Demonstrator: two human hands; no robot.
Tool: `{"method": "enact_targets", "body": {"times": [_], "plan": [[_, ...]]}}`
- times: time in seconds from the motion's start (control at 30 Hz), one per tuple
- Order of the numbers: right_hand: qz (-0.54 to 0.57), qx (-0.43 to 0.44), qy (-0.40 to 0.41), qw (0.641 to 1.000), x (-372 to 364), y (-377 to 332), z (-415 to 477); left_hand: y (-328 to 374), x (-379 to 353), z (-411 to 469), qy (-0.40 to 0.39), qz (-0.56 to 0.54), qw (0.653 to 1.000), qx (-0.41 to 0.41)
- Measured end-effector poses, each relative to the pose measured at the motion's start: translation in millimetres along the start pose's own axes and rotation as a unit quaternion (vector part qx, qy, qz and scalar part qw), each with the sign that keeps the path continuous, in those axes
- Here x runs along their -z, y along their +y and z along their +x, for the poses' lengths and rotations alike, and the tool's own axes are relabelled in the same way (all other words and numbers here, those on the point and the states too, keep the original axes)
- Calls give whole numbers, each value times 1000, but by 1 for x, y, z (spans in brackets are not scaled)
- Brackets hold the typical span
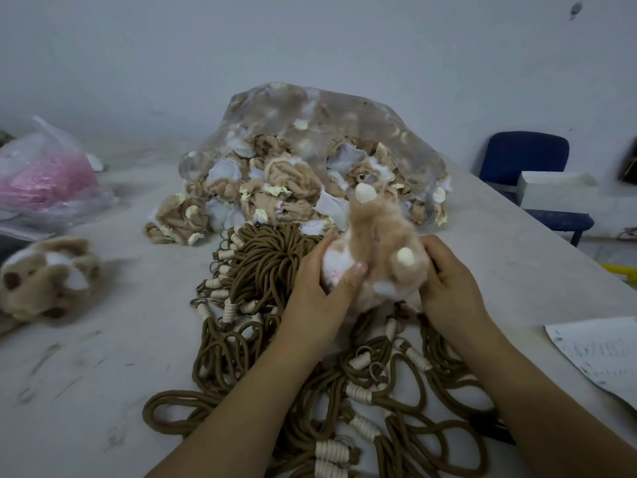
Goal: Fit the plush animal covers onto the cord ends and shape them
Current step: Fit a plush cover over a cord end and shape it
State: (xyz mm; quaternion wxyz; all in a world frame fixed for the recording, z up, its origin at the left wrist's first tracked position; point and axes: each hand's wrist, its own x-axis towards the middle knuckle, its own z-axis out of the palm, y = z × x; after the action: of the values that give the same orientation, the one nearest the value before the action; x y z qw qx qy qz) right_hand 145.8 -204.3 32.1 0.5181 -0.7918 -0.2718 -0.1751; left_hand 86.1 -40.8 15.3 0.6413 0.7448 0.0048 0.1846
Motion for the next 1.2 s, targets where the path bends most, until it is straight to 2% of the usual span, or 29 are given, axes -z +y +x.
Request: {"method": "enact_targets", "body": {"times": [0.13, 0.27, 0.4, 0.57, 0.7, 0.83, 1.0, 1.2], "plan": [[16, -1, -29, 999, -1, 2, -1, -1, 1, -2, -22, -71, 996, 50], [10, 2, -7, 1000, 7, 6, 4, 0, 5, 1, 34, -117, 992, 19], [-114, 33, 0, 993, 23, 21, 9, 5, 14, 5, 105, -134, 985, -8], [-238, 77, -33, 968, 22, 18, 10, 8, 13, 0, 83, -28, 995, -43], [-176, 70, -41, 981, 17, 18, 9, 11, 10, -2, 49, 35, 994, -90], [-132, 38, -66, 988, 15, 25, 8, 15, 9, -3, 62, 23, 993, -94], [-63, 6, -31, 998, 20, 22, 9, 12, 12, -2, 82, 10, 992, -100], [-113, 50, -44, 991, 21, 22, 9, 10, 11, -3, 57, 33, 992, -110]]}}
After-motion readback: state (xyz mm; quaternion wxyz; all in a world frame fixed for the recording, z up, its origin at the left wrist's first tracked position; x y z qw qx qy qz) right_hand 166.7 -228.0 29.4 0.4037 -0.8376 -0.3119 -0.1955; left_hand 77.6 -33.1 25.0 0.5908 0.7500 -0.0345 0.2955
